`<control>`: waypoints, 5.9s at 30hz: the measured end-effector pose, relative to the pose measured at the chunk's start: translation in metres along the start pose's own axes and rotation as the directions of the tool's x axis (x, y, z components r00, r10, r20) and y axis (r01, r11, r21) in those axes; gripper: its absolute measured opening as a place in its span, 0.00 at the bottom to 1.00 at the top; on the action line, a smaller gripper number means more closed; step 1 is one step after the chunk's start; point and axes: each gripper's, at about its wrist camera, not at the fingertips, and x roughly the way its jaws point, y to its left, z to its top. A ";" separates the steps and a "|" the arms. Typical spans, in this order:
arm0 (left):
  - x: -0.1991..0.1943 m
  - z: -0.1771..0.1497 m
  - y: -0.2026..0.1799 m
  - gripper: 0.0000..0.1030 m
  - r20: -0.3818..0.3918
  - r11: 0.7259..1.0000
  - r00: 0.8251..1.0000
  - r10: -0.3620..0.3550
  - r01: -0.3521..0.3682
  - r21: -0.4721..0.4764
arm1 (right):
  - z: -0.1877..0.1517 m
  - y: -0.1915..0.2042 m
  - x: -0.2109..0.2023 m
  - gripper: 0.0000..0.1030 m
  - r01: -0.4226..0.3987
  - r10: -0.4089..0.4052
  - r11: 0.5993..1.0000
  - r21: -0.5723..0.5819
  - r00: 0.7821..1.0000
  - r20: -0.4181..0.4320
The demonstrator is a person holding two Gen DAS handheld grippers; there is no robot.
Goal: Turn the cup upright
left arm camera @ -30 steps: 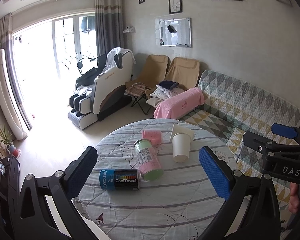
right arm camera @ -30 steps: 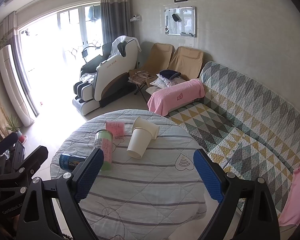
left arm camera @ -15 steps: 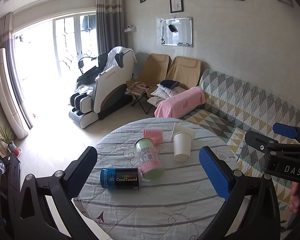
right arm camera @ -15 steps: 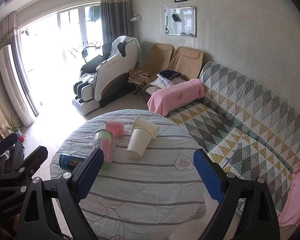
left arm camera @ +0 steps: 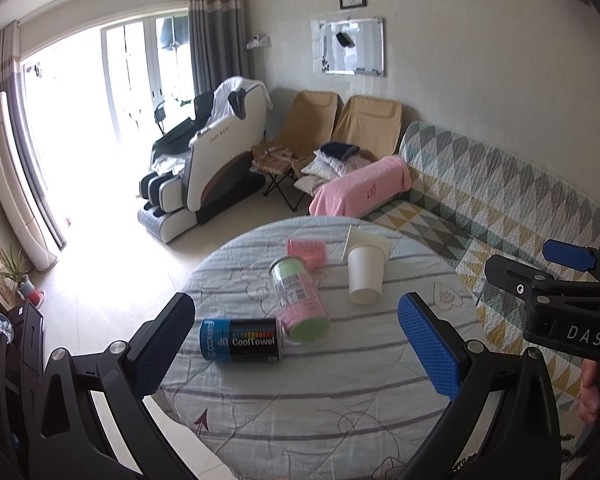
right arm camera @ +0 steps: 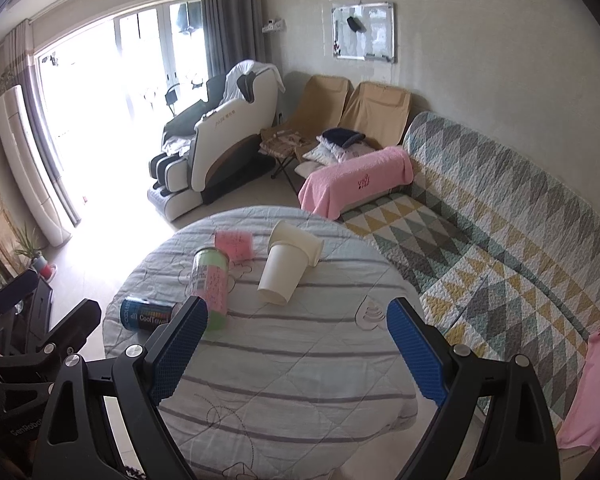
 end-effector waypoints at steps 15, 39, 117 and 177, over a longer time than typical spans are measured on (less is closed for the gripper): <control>0.039 -0.030 -0.005 1.00 -0.239 0.999 0.971 -0.026 0.020 -0.026 | -0.026 0.002 0.038 0.90 -0.013 0.012 1.000 -0.003 0.973 -0.228; 0.087 -0.021 -0.001 1.00 -0.342 0.994 0.938 -0.047 0.011 -0.106 | -0.009 -0.001 0.089 0.90 -0.065 0.055 0.998 -0.022 0.947 -0.318; 0.427 0.046 0.022 0.58 -0.529 0.275 0.844 -0.084 -0.491 -0.827 | 0.117 -0.095 0.325 0.89 -0.495 0.209 0.744 -0.448 0.810 -0.548; 0.176 -0.063 0.014 0.97 -0.693 0.969 0.695 -0.192 0.023 -0.246 | -0.028 -0.071 0.144 0.90 -0.207 0.252 0.967 0.145 0.835 -0.489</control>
